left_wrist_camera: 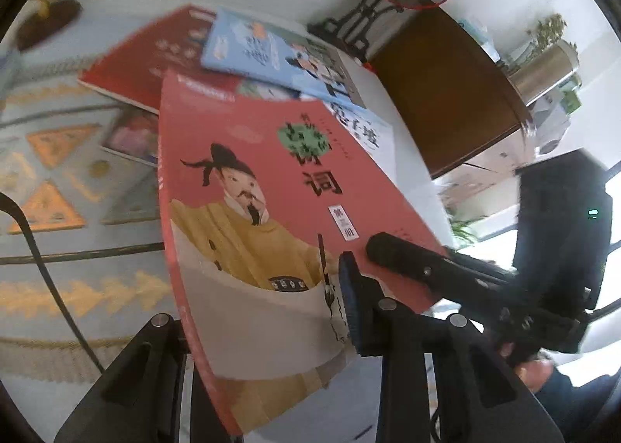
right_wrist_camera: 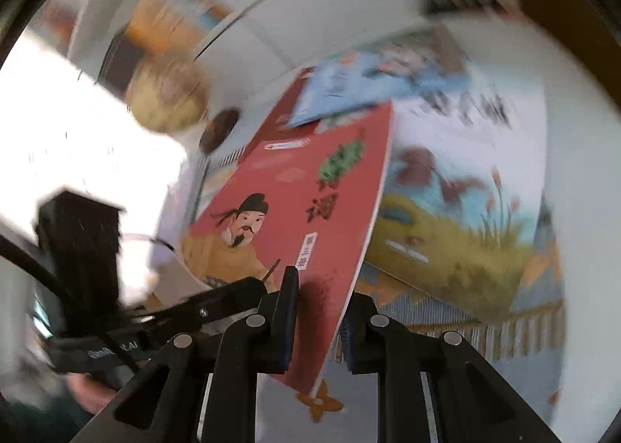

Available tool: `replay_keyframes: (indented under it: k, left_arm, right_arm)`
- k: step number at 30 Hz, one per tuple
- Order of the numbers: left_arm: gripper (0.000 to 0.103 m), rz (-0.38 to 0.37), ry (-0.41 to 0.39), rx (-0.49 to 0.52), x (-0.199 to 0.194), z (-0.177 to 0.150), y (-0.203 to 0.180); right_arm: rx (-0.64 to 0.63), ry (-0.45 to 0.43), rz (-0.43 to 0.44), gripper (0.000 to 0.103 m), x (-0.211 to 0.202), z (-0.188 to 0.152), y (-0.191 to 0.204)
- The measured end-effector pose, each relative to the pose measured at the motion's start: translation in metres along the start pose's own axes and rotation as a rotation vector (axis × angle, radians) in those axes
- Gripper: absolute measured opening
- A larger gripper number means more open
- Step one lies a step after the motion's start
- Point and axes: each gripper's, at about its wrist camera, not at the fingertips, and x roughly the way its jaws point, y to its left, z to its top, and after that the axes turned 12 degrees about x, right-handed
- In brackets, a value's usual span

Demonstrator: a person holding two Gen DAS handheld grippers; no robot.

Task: Organize books
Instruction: 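Carry the poetry book toward the globe with both tools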

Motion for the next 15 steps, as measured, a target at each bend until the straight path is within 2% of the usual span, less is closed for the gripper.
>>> replay_keyframes:
  k: [1, 9, 15]
  left_arm:
    - [0.028, 0.020, -0.016, 0.002, -0.009, -0.003, 0.001]
    - [0.028, 0.121, -0.108, -0.026, -0.088, -0.016, 0.031]
    - [0.028, 0.191, -0.197, -0.045, -0.159, -0.013, 0.086]
  right_arm:
    - [-0.058, 0.004, -0.004, 0.018, 0.000, -0.005, 0.013]
    - [-0.284, 0.011, 0.051, 0.018, 0.005, -0.019, 0.085]
    - [-0.379, -0.026, 0.126, 0.018, 0.032, -0.018, 0.168]
